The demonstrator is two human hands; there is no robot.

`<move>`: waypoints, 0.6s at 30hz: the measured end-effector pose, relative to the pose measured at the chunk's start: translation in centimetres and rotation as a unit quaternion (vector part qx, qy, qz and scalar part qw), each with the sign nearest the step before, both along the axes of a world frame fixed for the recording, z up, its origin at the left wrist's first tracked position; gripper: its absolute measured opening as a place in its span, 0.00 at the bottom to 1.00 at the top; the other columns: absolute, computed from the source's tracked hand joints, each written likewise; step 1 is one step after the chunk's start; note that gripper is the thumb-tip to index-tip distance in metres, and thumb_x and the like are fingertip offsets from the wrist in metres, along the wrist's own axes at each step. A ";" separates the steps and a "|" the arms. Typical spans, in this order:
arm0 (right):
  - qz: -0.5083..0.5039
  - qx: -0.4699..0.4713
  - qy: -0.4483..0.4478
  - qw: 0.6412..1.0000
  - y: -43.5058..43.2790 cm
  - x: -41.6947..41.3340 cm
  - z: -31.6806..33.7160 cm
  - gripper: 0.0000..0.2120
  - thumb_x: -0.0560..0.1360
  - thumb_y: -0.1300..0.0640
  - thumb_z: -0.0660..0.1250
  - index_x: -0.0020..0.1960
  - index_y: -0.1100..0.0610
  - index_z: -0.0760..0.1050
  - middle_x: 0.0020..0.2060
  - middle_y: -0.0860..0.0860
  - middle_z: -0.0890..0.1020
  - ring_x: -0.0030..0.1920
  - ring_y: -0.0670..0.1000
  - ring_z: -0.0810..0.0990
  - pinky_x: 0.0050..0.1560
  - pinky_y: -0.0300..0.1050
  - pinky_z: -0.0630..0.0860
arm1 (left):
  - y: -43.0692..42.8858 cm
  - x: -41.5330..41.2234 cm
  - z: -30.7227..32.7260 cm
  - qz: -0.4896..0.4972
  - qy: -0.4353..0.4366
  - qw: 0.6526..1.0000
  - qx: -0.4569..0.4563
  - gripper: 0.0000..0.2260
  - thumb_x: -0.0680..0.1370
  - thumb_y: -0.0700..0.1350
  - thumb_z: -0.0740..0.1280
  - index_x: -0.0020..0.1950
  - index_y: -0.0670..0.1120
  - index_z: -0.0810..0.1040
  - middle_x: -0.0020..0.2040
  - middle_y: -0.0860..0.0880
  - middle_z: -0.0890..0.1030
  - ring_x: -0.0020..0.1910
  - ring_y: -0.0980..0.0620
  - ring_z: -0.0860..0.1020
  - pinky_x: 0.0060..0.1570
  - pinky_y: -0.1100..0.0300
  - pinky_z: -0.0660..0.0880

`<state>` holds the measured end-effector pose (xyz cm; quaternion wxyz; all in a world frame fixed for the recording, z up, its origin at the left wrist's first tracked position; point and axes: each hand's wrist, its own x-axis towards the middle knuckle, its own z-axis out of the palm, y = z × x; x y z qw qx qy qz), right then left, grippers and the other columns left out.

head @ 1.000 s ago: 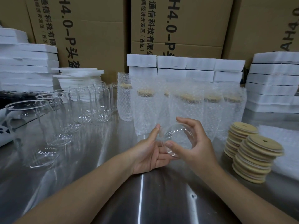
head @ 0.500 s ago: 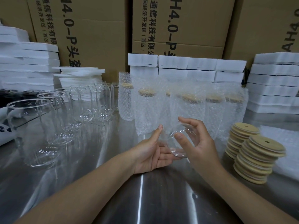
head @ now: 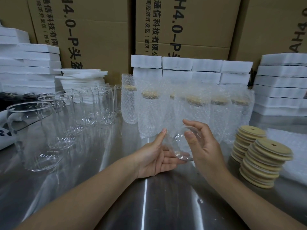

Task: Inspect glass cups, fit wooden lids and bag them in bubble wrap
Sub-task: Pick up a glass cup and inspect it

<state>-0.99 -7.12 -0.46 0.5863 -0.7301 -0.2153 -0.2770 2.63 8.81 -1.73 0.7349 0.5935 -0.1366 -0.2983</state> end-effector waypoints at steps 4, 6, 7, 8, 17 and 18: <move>0.007 0.010 0.003 1.000 0.1 0.0 0.0 0.18 0.71 0.36 0.62 0.57 0.44 0.73 0.56 0.37 0.79 0.59 0.36 0.75 0.56 0.28 0.69 | -0.1 -0.1 0.1 -0.003 0.003 1.000 -0.003 0.35 0.71 0.70 0.53 0.60 0.43 0.76 0.50 0.46 0.86 0.46 0.55 0.85 0.36 0.68 0.78; 0.007 0.012 0.000 1.000 0.1 -0.1 0.1 0.20 0.71 0.34 0.62 0.57 0.44 0.73 0.56 0.37 0.79 0.58 0.36 0.76 0.55 0.27 0.69 | -0.1 -0.2 0.2 -0.003 0.006 1.000 -0.005 0.35 0.71 0.70 0.53 0.60 0.43 0.76 0.50 0.46 0.86 0.46 0.55 0.85 0.36 0.68 0.78; 0.005 0.012 -0.001 1.000 0.1 -0.1 0.1 0.21 0.70 0.34 0.61 0.57 0.44 0.73 0.56 0.38 0.79 0.58 0.35 0.76 0.54 0.26 0.69 | -0.1 -0.3 0.2 -0.002 0.008 1.000 -0.006 0.35 0.71 0.70 0.53 0.60 0.43 0.76 0.51 0.46 0.86 0.46 0.55 0.85 0.36 0.67 0.78; 0.003 0.013 -0.003 1.000 0.2 -0.2 0.0 0.22 0.69 0.34 0.59 0.57 0.45 0.74 0.56 0.38 0.79 0.58 0.35 0.76 0.54 0.26 0.69 | -0.1 -0.3 0.2 -0.001 0.009 1.000 -0.006 0.36 0.71 0.70 0.53 0.61 0.43 0.76 0.51 0.46 0.86 0.46 0.55 0.85 0.36 0.67 0.78; 0.000 0.016 -0.008 1.000 0.1 0.3 -0.3 0.15 0.78 0.46 0.53 0.58 0.47 0.75 0.56 0.37 0.80 0.61 0.39 0.75 0.61 0.34 0.68 | -0.2 -0.7 0.7 0.009 0.025 1.000 0.001 0.36 0.75 0.70 0.49 0.64 0.43 0.75 0.53 0.46 0.85 0.47 0.54 0.85 0.36 0.67 0.78; 0.005 0.020 -0.008 1.000 0.1 0.4 -0.3 0.16 0.79 0.46 0.52 0.58 0.47 0.75 0.56 0.38 0.80 0.62 0.40 0.75 0.63 0.37 0.68 | -0.2 -0.7 0.8 0.012 0.034 0.999 -0.007 0.35 0.77 0.69 0.49 0.65 0.42 0.75 0.54 0.45 0.85 0.47 0.53 0.85 0.35 0.66 0.78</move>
